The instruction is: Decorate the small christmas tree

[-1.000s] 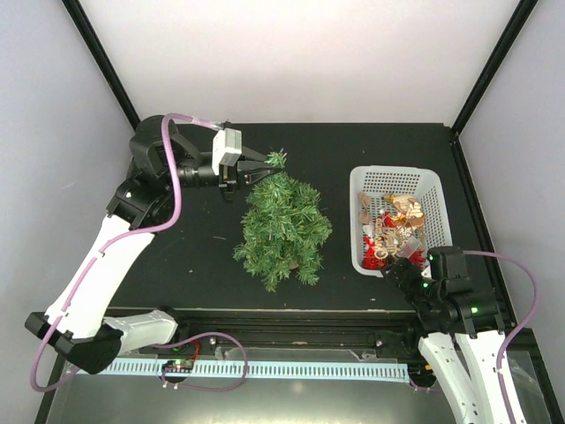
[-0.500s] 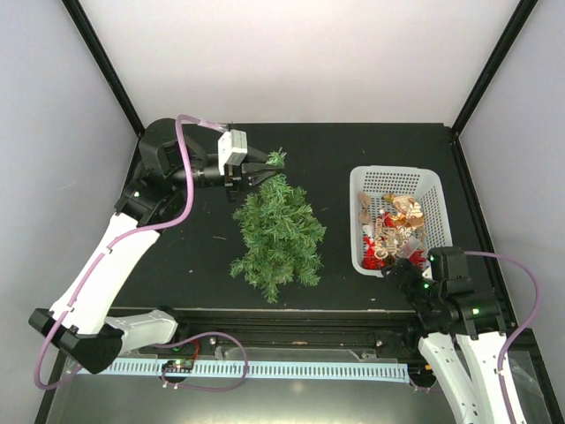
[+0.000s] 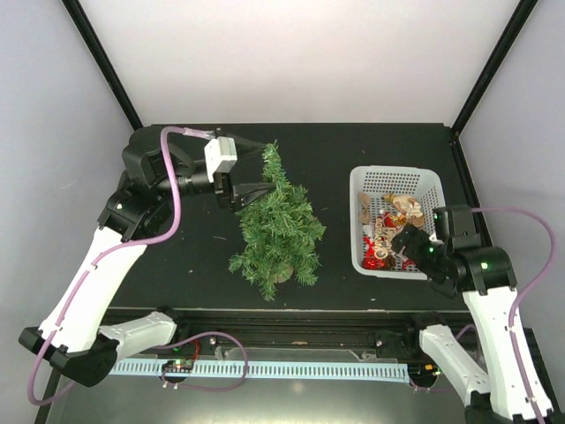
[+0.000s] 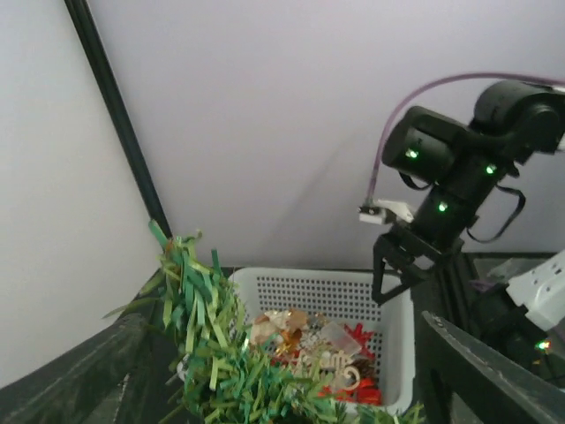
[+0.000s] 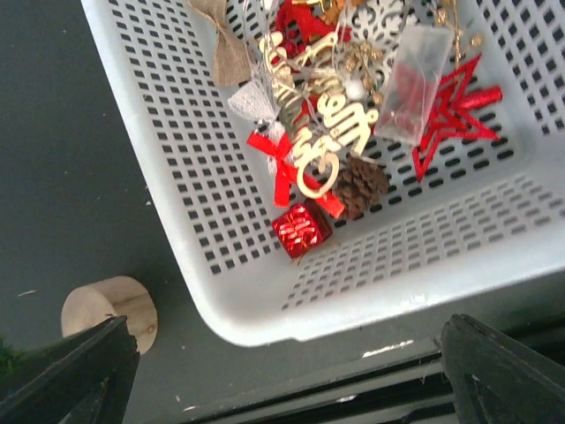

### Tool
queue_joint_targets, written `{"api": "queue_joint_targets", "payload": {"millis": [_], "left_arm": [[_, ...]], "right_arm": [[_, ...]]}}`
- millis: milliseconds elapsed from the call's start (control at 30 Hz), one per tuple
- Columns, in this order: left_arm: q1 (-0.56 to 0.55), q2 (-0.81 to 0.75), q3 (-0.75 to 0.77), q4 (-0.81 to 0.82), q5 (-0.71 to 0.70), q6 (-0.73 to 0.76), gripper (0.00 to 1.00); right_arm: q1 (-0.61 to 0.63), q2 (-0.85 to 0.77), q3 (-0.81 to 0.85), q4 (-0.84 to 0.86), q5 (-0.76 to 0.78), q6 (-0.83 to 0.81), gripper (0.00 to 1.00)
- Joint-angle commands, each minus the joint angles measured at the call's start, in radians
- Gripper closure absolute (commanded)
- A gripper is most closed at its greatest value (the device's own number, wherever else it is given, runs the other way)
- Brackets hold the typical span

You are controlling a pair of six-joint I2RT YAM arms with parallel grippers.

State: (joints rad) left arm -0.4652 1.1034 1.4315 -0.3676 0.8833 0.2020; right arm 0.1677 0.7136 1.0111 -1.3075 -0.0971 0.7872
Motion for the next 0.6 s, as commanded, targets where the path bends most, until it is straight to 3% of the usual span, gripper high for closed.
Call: {"api": "queue_joint_targets", "payload": {"millis": [0, 233, 567], "left_arm": [[0.02, -0.046, -0.006, -0.097, -0.059, 0.045, 0.16], [0.076, -0.131, -0.06, -0.197, -0.198, 0.088, 0.15], [0.092, -0.165, -0.007, -0.505, -0.506, 0.201, 0.07]], "right_arm": [[0.006, 0.132, 0.049, 0.058, 0.068, -0.072, 0.06], [0.006, 0.39, 0.089, 0.145, 0.156, -0.13, 0.17], [-0.004, 0.772, 0.203, 0.319, 0.173, -0.187, 0.39]]}}
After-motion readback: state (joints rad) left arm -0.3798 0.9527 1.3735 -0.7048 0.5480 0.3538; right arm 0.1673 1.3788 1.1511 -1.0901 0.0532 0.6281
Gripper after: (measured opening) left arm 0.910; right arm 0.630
